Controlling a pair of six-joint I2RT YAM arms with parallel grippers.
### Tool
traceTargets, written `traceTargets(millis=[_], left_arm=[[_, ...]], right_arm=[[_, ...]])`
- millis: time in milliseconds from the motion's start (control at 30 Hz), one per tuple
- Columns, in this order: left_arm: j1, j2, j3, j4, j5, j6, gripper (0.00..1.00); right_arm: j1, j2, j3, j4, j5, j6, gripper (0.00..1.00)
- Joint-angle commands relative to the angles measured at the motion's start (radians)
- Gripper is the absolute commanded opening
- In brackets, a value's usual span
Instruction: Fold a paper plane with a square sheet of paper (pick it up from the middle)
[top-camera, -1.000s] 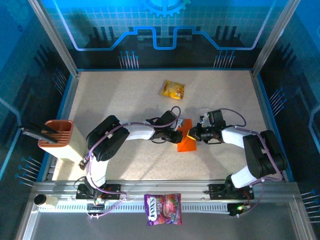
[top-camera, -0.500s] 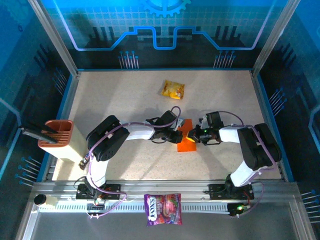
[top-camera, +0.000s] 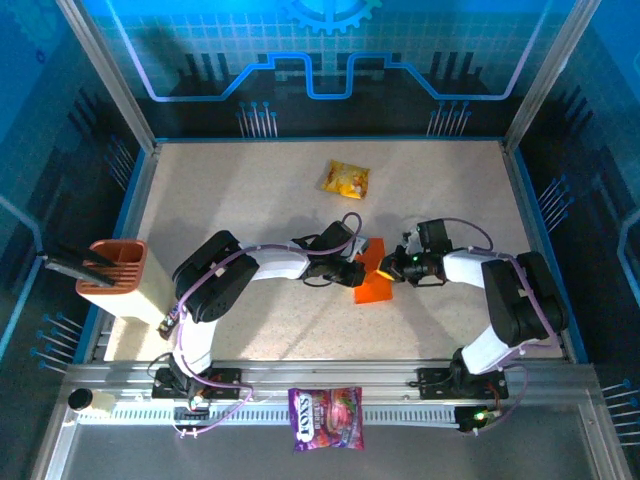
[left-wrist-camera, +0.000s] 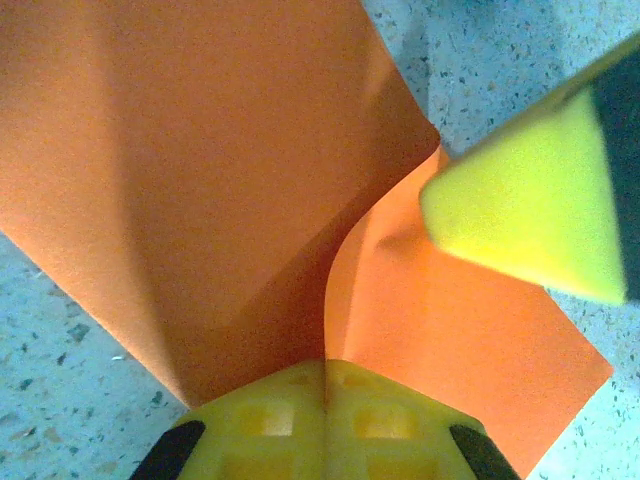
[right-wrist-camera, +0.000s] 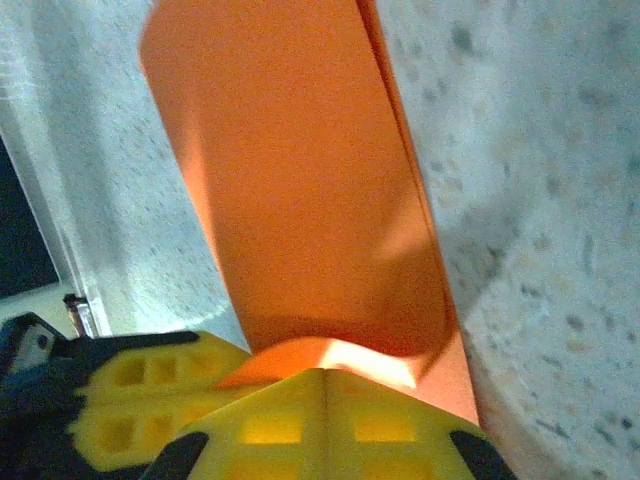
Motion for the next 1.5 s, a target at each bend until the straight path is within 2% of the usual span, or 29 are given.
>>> traceTargets(millis=[0, 133, 267, 467, 633, 767, 933, 1033, 1300, 1467], left_arm=[[0.012, 0.026, -0.006, -0.094, -0.01, 0.018, 0.02], [0.012, 0.031, 0.003, -0.109, -0.008, 0.021, 0.02], [0.014, 0.03, 0.003, -0.119, -0.012, 0.026, 0.02], [0.015, 0.031, -0.001, -0.12, -0.012, 0.026, 0.01], [0.015, 0.032, -0.002, -0.117, -0.009, 0.024, 0.02], [0.014, 0.03, -0.006, -0.116, -0.011, 0.023, 0.01], [0.014, 0.03, -0.004, -0.115, -0.012, 0.024, 0.02], [0.014, 0.032, -0.002, -0.115, -0.01, 0.021, 0.02], [0.014, 0.035, 0.007, -0.112, -0.004, 0.024, 0.02], [0.014, 0.036, 0.02, -0.12, -0.005, 0.027, 0.02]], right_arm=[[-0.017, 0.019, 0.028, -0.028, -0.001, -0.03, 0.0], [-0.026, 0.073, -0.004, -0.05, 0.077, -0.038, 0.0], [-0.057, 0.063, -0.018, -0.072, 0.097, -0.05, 0.0], [-0.121, 0.031, 0.027, -0.121, 0.079, -0.073, 0.0], [-0.13, -0.006, 0.041, -0.117, 0.057, -0.076, 0.0], [-0.096, -0.068, 0.047, -0.113, 0.041, -0.076, 0.0], [0.025, -0.034, 0.073, -0.098, 0.044, -0.04, 0.0], [0.063, -0.005, 0.054, -0.047, 0.042, 0.0, 0.0], [0.077, 0.071, -0.005, -0.004, 0.053, -0.012, 0.0], [0.076, 0.075, -0.013, -0.081, 0.114, -0.045, 0.0]])
